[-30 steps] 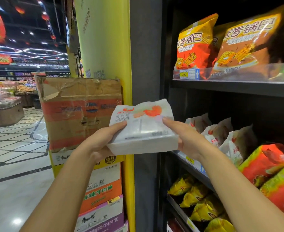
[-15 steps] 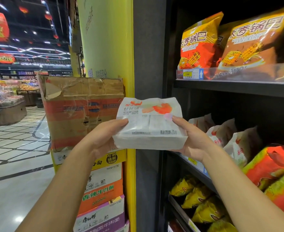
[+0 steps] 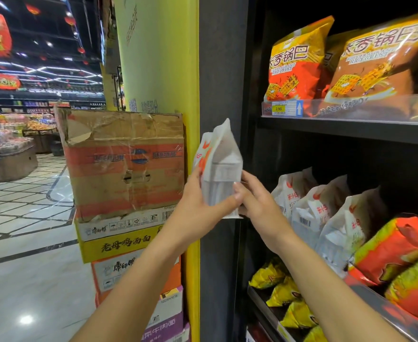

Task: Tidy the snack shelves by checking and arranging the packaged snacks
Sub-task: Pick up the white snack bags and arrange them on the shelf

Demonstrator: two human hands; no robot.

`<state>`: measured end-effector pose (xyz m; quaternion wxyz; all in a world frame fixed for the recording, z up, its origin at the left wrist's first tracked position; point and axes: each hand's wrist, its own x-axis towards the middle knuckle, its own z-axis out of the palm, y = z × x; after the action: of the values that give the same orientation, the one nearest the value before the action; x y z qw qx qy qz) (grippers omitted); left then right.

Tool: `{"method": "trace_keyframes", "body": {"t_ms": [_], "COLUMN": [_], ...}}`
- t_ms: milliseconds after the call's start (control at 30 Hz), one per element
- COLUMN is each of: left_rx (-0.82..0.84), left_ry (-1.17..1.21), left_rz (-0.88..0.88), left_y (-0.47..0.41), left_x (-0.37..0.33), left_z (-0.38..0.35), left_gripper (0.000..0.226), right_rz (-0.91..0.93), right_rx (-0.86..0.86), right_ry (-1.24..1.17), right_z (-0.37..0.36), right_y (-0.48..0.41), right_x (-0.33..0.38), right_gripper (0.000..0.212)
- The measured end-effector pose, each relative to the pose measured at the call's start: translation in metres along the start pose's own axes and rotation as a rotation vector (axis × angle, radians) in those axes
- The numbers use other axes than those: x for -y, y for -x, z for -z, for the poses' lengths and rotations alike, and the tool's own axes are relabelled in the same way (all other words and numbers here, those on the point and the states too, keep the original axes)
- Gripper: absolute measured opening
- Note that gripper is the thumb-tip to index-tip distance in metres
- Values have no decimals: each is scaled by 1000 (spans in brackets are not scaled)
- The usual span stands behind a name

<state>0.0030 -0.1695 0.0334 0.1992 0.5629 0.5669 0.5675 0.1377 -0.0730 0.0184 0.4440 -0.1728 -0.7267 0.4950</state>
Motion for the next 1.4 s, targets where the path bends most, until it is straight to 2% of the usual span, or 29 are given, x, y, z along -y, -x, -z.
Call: {"method": "trace_keyframes", "body": {"t_ms": [33, 100, 200, 333, 500, 600, 700, 833, 933, 1000, 1100, 1233, 1400], "left_rx": [-29, -98, -187, -242, -148, -70, -20, 56, 80, 80, 51, 48, 75], "left_ry": [27, 31, -5, 8, 200, 313, 461, 574, 625, 616, 578, 526, 409], "left_rz": [16, 33, 24, 20, 56, 76, 116, 149, 205, 259, 314, 343, 304], "left_y": [0, -1, -1, -2, 1, 3, 1, 1, 1, 0, -4, -9, -13], "left_x": [3, 7, 15, 21, 27, 28, 30, 30, 25, 19, 10, 3, 5], "left_z": [1, 3, 6, 14, 29, 38, 48, 55, 57, 58, 61, 65, 70], "left_gripper": [98, 106, 98, 77, 60, 60, 69, 82, 59, 49, 47, 28, 34], "right_rz": [-4, -14, 19, 71, 22, -81, -206, -343, -406, -419, -435, -456, -436], "right_rx": [28, 64, 75, -26, -207, -220, -98, 96, 120, 99, 48, 16, -16], "right_ry": [-6, 9, 65, 84, 199, 208, -29, -324, -408, -422, -413, -388, -364], "right_z": [-1, 0, 1, 6, 19, 29, 37, 44, 47, 49, 49, 49, 49], "right_y": [2, 3, 4, 0, -10, -15, -16, -11, -10, -11, -13, -14, -15], "right_x": [-1, -7, -12, -15, -19, -19, -12, 1, 9, 15, 21, 25, 24], "right_gripper": [46, 33, 28, 27, 27, 43, 60, 49, 43, 40, 37, 38, 44]}}
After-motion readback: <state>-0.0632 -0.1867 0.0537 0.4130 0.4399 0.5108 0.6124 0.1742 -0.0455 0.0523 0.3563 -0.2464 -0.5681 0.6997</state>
